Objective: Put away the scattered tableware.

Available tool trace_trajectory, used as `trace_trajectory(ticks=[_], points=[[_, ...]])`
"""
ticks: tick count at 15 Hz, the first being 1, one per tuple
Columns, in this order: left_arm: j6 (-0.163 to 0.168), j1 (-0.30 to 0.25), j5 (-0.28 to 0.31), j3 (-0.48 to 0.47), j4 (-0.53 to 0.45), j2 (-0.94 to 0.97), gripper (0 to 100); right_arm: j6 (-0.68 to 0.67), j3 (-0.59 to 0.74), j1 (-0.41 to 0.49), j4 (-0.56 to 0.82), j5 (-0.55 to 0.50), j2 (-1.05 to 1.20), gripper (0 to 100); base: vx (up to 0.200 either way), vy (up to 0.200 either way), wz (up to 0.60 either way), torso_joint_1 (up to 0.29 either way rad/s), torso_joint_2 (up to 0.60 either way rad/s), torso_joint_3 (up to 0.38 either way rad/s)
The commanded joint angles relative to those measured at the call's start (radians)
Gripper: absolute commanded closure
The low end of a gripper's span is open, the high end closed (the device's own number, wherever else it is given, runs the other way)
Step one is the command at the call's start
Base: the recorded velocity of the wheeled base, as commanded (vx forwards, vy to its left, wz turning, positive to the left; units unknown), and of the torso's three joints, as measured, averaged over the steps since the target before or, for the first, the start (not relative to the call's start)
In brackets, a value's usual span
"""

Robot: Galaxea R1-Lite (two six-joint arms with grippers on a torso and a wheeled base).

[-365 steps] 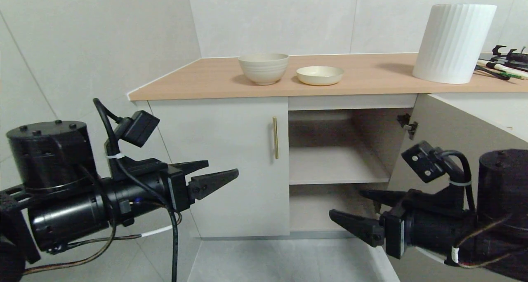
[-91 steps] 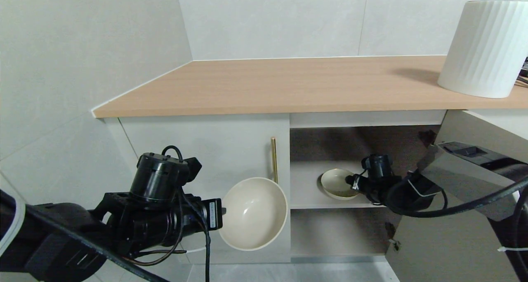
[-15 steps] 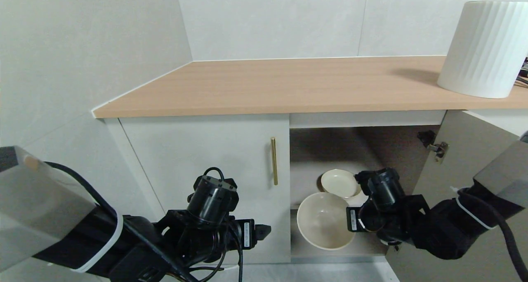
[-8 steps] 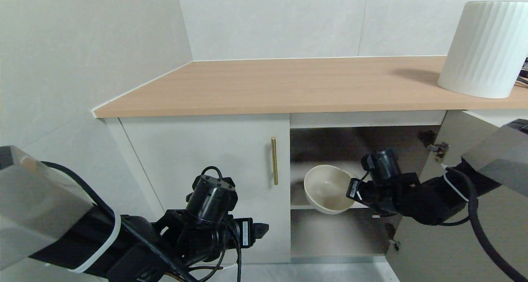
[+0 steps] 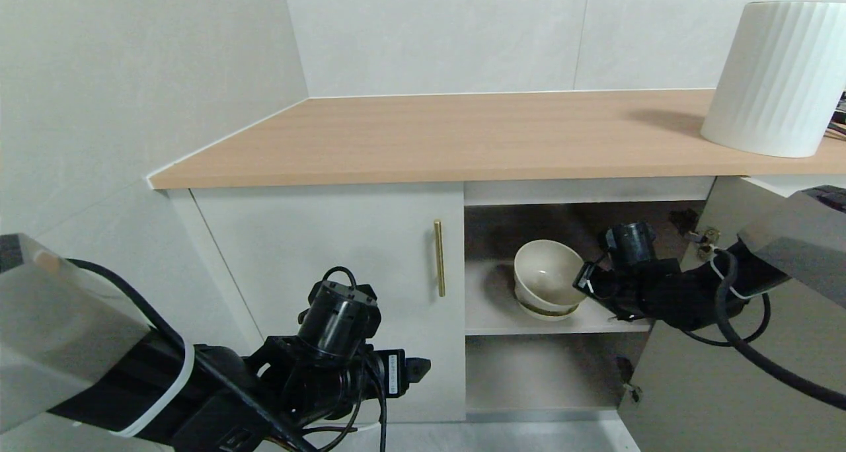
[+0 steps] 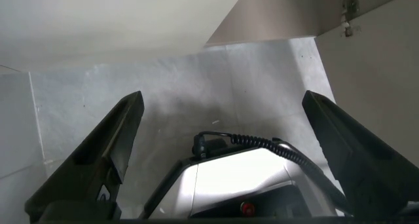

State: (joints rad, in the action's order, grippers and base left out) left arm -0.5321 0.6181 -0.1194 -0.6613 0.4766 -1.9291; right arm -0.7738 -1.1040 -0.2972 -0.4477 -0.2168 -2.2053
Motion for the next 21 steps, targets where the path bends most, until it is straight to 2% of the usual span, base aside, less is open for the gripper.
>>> trace_trajectory(ticks=[1, 3, 19, 21], points=[[0.0, 0.0, 0.0, 0.0, 0.0, -0.004, 0, -0.002, -0.019, 0.01, -0.002, -0.006, -0.033, 100, 0.0, 0.0, 0.0, 0.0, 0.0, 0.0], [0.0, 0.0, 0.0, 0.0, 0.0, -0.004, 0, -0.002, -0.054, 0.01, -0.002, -0.044, -0.06, 100, 0.0, 0.0, 0.0, 0.0, 0.0, 0.0], [0.0, 0.0, 0.0, -0.003, 0.002, -0.022, 0, 0.005, -0.172, 0.026, 0.0, -0.078, -0.18, 100, 0.0, 0.0, 0.0, 0.0, 0.0, 0.0], [0.0, 0.0, 0.0, -0.004, 0.002, -0.024, 0, 0.005, -0.169, 0.026, 0.04, -0.078, -0.172, 100, 0.0, 0.0, 0.0, 0.0, 0.0, 0.0]])
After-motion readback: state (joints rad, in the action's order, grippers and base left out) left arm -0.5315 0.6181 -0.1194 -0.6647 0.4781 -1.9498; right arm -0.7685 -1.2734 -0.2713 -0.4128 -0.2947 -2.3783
